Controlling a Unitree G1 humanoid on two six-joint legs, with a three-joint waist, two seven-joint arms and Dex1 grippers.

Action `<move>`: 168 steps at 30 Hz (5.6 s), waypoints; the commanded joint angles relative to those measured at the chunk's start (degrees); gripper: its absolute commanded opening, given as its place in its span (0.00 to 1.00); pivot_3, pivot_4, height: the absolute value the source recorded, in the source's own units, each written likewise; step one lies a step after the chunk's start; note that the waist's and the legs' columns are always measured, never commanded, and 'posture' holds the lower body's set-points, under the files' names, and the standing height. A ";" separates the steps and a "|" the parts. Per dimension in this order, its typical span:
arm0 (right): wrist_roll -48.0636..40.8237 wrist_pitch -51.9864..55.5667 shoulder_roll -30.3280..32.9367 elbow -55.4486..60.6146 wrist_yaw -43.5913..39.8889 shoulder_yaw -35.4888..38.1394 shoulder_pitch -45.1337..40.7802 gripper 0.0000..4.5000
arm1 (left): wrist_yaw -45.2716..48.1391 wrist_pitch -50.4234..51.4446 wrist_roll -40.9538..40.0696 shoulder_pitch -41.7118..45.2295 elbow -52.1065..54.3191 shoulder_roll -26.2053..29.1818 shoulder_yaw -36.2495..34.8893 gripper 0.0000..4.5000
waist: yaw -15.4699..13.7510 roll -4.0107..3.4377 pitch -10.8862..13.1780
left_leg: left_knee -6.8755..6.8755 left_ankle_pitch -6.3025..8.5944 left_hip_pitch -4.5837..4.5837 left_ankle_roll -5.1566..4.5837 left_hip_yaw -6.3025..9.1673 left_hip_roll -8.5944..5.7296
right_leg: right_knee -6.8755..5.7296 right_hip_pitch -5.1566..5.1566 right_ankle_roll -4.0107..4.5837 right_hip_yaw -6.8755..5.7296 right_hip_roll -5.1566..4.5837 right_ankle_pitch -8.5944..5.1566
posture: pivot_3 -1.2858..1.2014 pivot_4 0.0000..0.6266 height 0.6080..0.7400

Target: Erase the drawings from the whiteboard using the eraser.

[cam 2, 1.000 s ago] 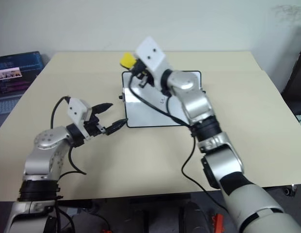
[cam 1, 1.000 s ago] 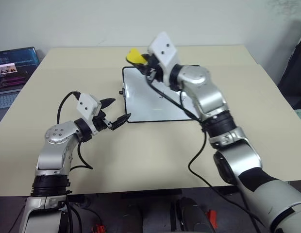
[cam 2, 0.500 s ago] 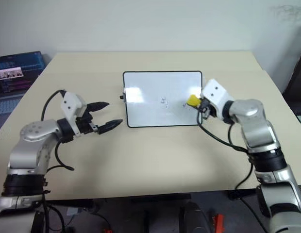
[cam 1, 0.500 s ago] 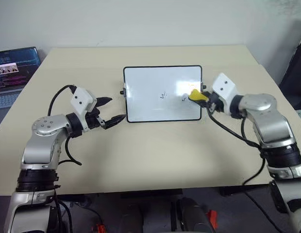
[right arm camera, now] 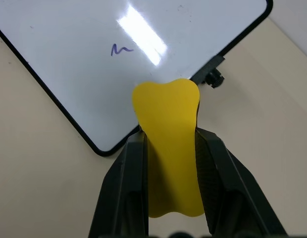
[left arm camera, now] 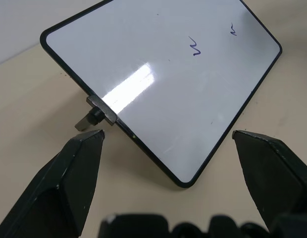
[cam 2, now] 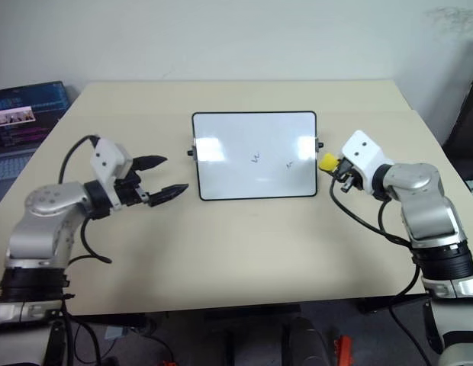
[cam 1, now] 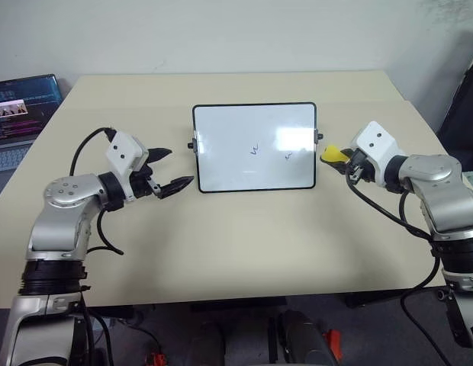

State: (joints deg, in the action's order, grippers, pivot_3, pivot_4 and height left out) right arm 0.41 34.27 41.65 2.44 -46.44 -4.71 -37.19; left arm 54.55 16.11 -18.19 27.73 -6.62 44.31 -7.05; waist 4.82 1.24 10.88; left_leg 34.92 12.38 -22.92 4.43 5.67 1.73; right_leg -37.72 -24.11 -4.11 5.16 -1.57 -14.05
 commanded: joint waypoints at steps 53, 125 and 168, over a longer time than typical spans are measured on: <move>0.19 -4.51 -19.46 -7.20 10.00 -7.59 -14.51 0.22 | -0.46 -1.27 2.93 -0.01 3.33 -3.96 4.43 1.00 | 0.11 0.00 0.00 | 0.12 -0.01 0.04 0.01 0.01 0.00 | -0.25 0.00 0.10 0.01 0.00 0.07 | 0.52 0.24 1.00; 3.73 -2.85 -11.48 -4.90 -4.28 -5.98 -15.52 0.21 | 1.05 -1.01 2.99 0.22 1.77 -1.19 2.77 1.00 | 0.22 0.05 -0.09 | 0.01 -0.21 -0.09 -0.26 0.34 0.00 | -0.18 0.00 0.18 0.13 0.28 0.12 | 0.52 0.24 1.00; 4.38 -10.10 2.70 -6.10 -1.03 -2.90 -3.47 0.21 | 2.46 -5.51 6.16 2.17 -5.11 0.74 3.09 1.00 | 0.04 0.06 -0.06 | 0.03 -0.21 -0.01 -0.26 0.09 0.01 | -0.14 0.03 0.14 0.33 0.27 0.08 | 0.52 0.24 1.00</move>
State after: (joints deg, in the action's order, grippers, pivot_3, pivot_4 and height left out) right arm 5.41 25.39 44.44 -4.79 -48.16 -9.97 -38.97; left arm 57.02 11.84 -12.17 28.96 -12.15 43.79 -2.63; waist 4.86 1.30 10.82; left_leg 34.95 12.17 -22.93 4.17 5.76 1.74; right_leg -37.85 -24.08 -3.95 5.50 -1.30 -13.96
